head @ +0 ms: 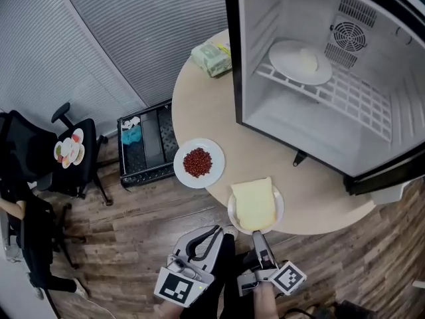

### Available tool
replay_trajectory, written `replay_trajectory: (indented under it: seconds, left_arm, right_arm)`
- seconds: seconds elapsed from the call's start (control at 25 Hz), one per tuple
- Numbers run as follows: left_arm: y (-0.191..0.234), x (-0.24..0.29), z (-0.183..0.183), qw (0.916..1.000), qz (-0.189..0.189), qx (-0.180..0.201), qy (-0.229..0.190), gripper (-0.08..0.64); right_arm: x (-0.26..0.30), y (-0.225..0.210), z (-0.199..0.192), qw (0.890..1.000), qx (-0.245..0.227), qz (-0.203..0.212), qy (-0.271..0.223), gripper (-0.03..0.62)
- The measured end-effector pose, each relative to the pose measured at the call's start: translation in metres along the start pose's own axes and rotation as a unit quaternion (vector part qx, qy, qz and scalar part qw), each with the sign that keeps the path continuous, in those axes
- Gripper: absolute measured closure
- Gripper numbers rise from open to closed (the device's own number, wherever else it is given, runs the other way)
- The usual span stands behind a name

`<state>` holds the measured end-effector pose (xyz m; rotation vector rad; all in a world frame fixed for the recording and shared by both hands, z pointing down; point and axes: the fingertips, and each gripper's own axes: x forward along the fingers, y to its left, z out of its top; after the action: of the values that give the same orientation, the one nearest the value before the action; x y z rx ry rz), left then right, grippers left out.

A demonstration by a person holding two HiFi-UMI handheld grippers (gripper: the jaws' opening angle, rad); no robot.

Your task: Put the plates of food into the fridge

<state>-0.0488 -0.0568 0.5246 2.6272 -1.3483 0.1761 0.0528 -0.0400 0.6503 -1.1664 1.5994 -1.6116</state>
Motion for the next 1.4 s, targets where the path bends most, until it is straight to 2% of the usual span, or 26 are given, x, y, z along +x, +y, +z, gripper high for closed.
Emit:
replay_trajectory:
  seconds: [0.32, 0.44, 0.52, 0.56, 0.8, 0.96, 1.16, 1.4]
  left_arm:
    - [-0.003, 0.012, -0.01, 0.9999, -0.011, -0.001, 0.007, 0.555]
    - [-0.004, 0.013, -0.013, 0.9999, -0.011, -0.008, 0.011, 0.555]
    - [-0.003, 0.013, -0.015, 0.9998, -0.009, -0.011, 0.014, 0.555]
    - [-0.002, 0.013, -0.016, 0.9998, -0.009, -0.012, 0.014, 0.555]
    - [-0.002, 0.012, -0.017, 0.9998, -0.007, -0.015, 0.013, 0.555]
    - [0.0, 0.013, -0.015, 0.9998, -0.003, -0.018, 0.011, 0.555]
    - [-0.002, 0.018, -0.011, 0.9998, -0.009, -0.011, 0.011, 0.555]
    - [-0.006, 0.029, 0.003, 0.9997, -0.022, -0.008, 0.002, 0.555]
  right_arm:
    - [0.006, 0.001, -0.003, 0.999, 0.042, 0.029, -0.012, 0.434]
    - [0.008, 0.006, -0.002, 0.998, 0.031, 0.041, -0.018, 0.49]
    - [0.01, 0.008, 0.0, 0.998, 0.035, 0.047, -0.027, 0.566]
    - [0.011, 0.009, 0.001, 0.997, 0.044, 0.051, -0.032, 0.571]
    - [0.008, 0.008, 0.002, 0.994, 0.073, 0.069, -0.047, 0.577]
    - [0.008, 0.016, 0.005, 0.99, 0.086, 0.096, -0.055, 0.577]
    - [0.008, 0.029, 0.013, 0.99, 0.066, 0.113, -0.057, 0.577]
    - [0.006, 0.048, 0.029, 0.99, 0.062, 0.11, -0.064, 0.577]
